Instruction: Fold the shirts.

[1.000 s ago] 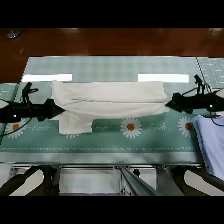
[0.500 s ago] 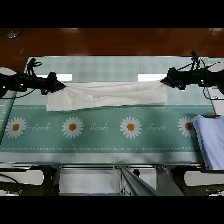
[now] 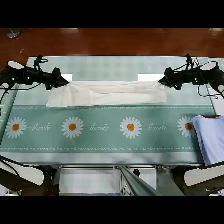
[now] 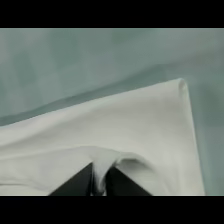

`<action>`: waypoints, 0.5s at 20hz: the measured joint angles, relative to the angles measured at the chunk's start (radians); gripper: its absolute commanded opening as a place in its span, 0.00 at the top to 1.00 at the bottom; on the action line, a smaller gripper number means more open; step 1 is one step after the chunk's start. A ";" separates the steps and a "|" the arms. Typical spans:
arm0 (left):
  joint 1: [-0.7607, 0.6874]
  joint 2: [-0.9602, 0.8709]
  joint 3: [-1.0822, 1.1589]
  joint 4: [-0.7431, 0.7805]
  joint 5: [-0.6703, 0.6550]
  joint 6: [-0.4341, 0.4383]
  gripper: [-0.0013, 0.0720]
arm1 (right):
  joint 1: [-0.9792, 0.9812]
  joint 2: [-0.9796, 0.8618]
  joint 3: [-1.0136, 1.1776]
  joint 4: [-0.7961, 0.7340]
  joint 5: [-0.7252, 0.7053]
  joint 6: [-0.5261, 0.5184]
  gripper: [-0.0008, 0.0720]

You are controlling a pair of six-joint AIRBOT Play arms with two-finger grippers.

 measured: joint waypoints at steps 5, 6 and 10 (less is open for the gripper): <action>0.045 -0.003 0.051 0.083 -0.109 -0.041 0.03 | -0.051 -0.002 0.035 -0.009 0.078 -0.041 0.14; 0.075 0.010 0.066 0.140 -0.130 -0.080 0.03 | -0.077 0.005 0.045 -0.010 0.099 -0.042 0.13; 0.200 0.126 0.069 0.278 -0.146 -0.154 0.03 | -0.178 0.020 0.054 -0.076 0.214 -0.023 0.13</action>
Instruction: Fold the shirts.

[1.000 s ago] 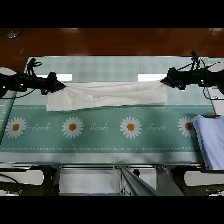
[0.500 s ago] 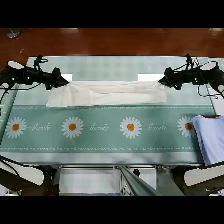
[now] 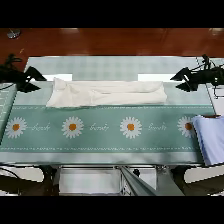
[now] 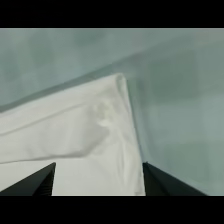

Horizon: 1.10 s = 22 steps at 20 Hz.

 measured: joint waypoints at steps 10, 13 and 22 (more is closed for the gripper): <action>-0.151 0.481 -0.492 -0.162 0.312 0.164 0.03 | 0.101 -0.118 -0.028 -0.006 0.036 0.049 0.29; -0.301 0.497 -0.541 -0.245 0.354 0.200 0.17 | 0.164 -0.145 0.006 -0.023 0.017 0.050 0.95; -0.668 0.422 -0.556 -0.312 0.449 0.262 0.93 | 0.200 0.202 -0.058 -0.180 0.153 0.041 0.96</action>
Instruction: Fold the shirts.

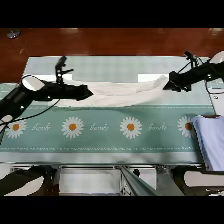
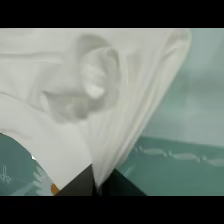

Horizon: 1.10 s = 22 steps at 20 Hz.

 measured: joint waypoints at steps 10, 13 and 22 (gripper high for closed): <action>-0.363 -0.389 0.401 0.183 0.037 -0.230 0.94 | 0.001 0.721 -0.390 -0.114 -0.015 0.091 0.96; -0.462 -0.515 0.529 0.193 0.014 -0.306 0.93 | 0.002 0.789 -0.409 -0.082 -0.009 0.100 0.95; -0.624 -0.722 0.730 0.014 -0.050 -0.354 0.93 | 0.002 0.829 -0.414 0.000 -0.013 0.094 0.95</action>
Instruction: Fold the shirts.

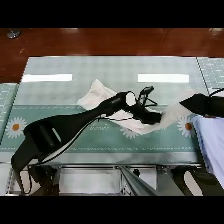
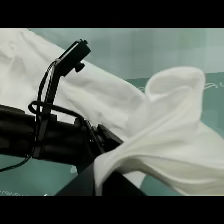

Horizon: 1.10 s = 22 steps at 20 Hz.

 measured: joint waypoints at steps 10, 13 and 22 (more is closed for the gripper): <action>0.486 0.269 -0.013 0.113 -0.347 0.031 0.93 | 0.106 -0.061 0.005 0.119 -0.068 0.002 0.95; 0.672 0.505 -0.200 0.214 -0.346 0.062 0.93 | 0.235 -0.162 0.039 0.130 -0.146 0.023 0.95; 0.986 1.335 -0.959 0.281 -0.190 0.126 0.93 | 0.578 -0.791 0.527 0.140 -0.277 0.064 0.95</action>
